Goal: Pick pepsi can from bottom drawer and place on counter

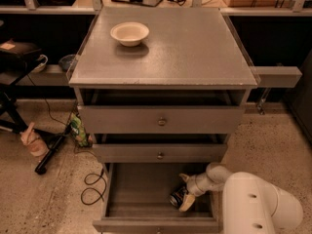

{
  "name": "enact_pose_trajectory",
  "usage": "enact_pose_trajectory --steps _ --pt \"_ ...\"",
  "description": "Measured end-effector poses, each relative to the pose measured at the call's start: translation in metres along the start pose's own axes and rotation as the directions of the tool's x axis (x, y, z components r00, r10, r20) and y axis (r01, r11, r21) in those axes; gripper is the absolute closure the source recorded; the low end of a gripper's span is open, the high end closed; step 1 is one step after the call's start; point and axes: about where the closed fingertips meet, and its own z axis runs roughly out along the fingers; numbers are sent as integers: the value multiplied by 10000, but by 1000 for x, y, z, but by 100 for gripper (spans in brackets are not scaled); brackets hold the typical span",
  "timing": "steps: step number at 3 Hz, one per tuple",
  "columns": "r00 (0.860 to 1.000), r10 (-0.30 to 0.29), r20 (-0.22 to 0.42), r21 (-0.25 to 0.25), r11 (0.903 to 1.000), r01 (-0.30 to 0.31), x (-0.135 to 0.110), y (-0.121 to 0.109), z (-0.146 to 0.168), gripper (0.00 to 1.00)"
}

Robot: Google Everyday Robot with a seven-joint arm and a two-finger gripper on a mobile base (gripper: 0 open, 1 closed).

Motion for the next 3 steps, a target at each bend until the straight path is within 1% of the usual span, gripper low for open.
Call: enact_pose_trajectory --steps 1,2,3 --pt "10000 44 -23 44 10000 -44 1 -1 1 3" --pt "10000 44 -23 44 10000 -44 1 -1 1 26" --pt "10000 44 -22 42 10000 -44 1 -1 1 57"
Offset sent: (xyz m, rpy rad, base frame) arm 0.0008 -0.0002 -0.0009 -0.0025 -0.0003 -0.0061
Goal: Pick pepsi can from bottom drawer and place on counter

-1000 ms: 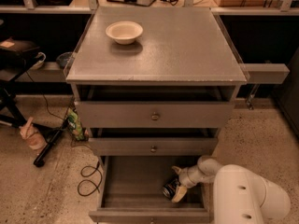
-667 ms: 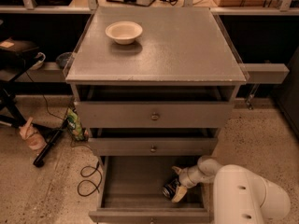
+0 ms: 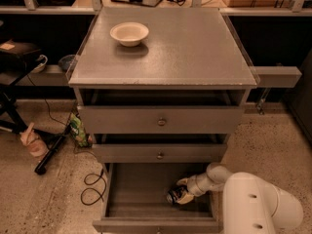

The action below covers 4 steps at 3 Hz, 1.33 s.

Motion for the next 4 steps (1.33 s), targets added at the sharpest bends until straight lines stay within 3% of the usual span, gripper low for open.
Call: enact_pose_trajectory --steps 2,4 --pt "10000 0 0 -1 10000 0 0 0 0 100" --pt "9996 -161 243 -140 9998 165 -3 2 -1 100"
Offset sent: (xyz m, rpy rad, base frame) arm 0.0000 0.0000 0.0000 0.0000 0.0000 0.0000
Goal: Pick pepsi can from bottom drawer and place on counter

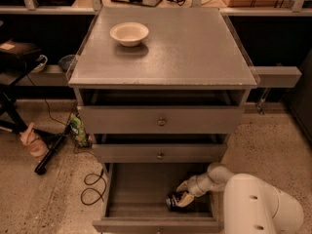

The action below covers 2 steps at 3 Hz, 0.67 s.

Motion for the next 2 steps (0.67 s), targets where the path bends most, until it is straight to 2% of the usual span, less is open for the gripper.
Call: enact_pose_trajectory --steps 1,2 --pt "9963 -289 814 89 9996 283 -13 0 -24 100" --pt "9862 -559 1557 396 9979 503 -20 9 -59 100"
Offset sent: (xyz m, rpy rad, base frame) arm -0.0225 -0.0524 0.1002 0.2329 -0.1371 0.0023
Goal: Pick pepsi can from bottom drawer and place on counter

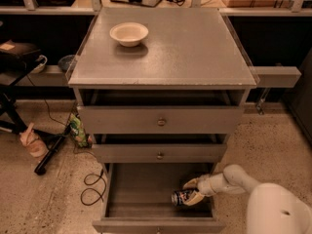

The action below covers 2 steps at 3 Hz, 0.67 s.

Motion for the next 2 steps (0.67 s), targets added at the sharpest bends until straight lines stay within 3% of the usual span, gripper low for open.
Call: enact_pose_trajectory --steps 2 --pt "9953 -289 929 608 9979 233 -38 28 -78 100"
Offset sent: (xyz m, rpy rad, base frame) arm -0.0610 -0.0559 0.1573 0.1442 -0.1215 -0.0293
